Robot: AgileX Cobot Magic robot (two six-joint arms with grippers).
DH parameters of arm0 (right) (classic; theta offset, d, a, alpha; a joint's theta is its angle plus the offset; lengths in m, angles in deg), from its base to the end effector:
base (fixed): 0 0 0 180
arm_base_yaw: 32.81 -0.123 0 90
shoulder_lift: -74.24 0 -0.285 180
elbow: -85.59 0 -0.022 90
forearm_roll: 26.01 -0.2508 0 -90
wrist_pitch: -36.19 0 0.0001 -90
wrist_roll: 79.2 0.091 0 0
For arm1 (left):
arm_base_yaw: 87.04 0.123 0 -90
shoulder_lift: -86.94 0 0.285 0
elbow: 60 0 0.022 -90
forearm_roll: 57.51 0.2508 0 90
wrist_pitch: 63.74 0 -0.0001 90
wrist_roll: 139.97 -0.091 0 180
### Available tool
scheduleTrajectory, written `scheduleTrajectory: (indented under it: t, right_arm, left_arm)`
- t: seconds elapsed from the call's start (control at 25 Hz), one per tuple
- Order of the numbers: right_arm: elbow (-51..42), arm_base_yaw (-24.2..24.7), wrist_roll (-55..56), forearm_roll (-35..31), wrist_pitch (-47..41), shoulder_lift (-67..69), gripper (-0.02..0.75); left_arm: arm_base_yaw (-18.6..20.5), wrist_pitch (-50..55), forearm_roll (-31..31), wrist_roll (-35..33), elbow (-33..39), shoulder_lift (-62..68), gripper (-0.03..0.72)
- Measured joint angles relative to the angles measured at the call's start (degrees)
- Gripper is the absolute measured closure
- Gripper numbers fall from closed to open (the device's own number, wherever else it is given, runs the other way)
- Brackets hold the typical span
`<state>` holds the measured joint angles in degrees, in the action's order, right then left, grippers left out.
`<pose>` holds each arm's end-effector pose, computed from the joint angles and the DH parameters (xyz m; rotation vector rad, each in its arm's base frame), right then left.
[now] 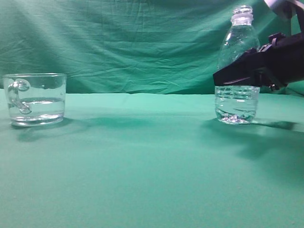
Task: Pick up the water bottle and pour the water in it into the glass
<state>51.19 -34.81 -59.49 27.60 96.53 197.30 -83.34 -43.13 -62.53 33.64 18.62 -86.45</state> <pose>0.3301 0.0752 0.1150 -0.7532 1.7184 0.6022 0.0526 0.0006 0.1738 -0.0109 1.8460 0.0373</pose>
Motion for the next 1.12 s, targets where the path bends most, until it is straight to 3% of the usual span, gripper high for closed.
scheduleTrajectory:
  t: [0.2, 0.28, 0.4, 0.44, 0.8, 0.96, 1.12]
  right_arm:
    - [0.0, 0.0, 0.0, 0.62, 2.82, 0.0, 0.141]
    - [0.0, 0.0, 0.43, 0.87, 3.08, -0.73, 0.082]
    - [0.0, 0.0, 1.88, 1.0, 3.08, -3.54, 0.092]
    - [0.0, 0.0, 2.38, 1.1, 3.08, -4.99, 0.05]
    - [-0.13, 0.0, 10.15, 1.1, -2.84, -24.47, 0.066]
    - [-0.4, 0.0, 20.83, 1.8, -8.85, -36.01, 0.272]
    - [-0.51, 0.0, 33.43, 6.71, -16.58, -47.22, 0.527]
  left_arm:
    - [0.0, 0.0, 0.0, 0.0, 0.0, 0.0, 0.688]
    - [0.0, 0.0, 0.0, 0.0, 0.0, 0.0, 0.688]
    - [0.0, 0.0, 0.0, 0.0, 0.0, 0.0, 0.688]
    - [0.0, 0.0, 0.0, 0.0, 0.0, 0.0, 0.688]
    - [0.0, 0.0, 0.0, 0.0, 0.0, 0.0, 0.688]
    - [0.0, 0.0, 0.0, 0.0, 0.0, 0.0, 0.688]
    - [0.0, 0.0, 0.0, 0.0, 0.0, 0.0, 0.688]
